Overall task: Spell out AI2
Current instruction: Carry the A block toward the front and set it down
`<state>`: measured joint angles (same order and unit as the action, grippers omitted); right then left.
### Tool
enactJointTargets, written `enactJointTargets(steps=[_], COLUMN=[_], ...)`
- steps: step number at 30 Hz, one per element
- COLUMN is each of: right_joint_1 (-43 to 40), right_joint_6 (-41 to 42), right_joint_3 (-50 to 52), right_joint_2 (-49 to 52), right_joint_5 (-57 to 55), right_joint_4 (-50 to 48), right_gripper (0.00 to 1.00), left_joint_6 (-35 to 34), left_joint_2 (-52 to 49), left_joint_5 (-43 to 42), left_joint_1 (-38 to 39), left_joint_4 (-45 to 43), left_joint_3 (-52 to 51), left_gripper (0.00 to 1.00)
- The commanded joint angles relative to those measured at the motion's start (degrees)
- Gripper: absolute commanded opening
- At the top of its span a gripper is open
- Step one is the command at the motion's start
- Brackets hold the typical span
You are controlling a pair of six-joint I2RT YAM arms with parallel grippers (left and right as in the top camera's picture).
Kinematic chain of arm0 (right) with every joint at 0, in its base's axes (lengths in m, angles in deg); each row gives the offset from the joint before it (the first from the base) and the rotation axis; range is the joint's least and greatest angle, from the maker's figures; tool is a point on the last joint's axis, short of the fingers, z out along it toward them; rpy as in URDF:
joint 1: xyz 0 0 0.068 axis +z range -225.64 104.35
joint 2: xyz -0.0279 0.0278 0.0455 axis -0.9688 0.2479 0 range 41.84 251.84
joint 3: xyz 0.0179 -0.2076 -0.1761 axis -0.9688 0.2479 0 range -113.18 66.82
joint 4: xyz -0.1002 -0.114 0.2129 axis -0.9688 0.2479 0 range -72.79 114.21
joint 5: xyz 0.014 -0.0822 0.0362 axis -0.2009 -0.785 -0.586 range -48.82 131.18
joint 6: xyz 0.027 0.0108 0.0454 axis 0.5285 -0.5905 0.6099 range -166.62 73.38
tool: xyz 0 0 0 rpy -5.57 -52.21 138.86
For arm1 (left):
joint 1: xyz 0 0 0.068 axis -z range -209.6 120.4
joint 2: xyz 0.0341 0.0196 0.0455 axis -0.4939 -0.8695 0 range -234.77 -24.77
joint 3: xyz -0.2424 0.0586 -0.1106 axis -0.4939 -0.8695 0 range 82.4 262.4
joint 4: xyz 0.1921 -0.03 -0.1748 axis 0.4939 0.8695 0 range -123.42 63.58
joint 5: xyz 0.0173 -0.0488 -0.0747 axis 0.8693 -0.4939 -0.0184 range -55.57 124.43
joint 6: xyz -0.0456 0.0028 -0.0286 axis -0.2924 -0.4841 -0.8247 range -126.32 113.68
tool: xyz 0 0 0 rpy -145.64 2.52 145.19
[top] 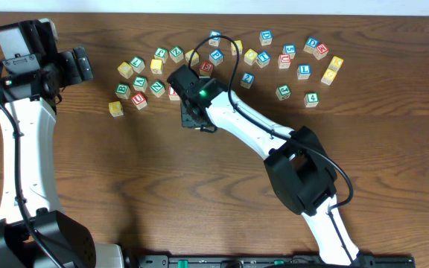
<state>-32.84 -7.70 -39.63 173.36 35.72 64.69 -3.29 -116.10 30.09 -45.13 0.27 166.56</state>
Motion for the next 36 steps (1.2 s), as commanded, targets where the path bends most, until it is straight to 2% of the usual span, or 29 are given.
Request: enactJointTargets(steps=[1,13,20,36], right_joint_1=[0.81,1.22,1.22,1.29], right_joint_6=[5.27,9.11,9.07,8.76], right_joint_3=[1.31,1.49,1.49,1.53], right_joint_2=[-0.13,1.53,1.95,3.08], right_joint_5=[-1.97,-5.64,-6.23,-6.21], right_joint_4=[-1.03,-4.44,-4.44,-3.8], right_gripper=[0.14,0.15,0.23,0.33], left_joint_6=[0.37,0.37,0.37,0.37], left_joint_2=[0.35,0.35,0.35,0.35], left_joint_5=[0.11,0.11,0.11,0.11], left_joint_1=[0.11,0.11,0.11,0.11], left_joint_4=[0.17,0.17,0.17,0.17], left_joint_3=[1.31,1.31,1.31,1.31], left_gripper=[0.99,0.99,0.99,0.99])
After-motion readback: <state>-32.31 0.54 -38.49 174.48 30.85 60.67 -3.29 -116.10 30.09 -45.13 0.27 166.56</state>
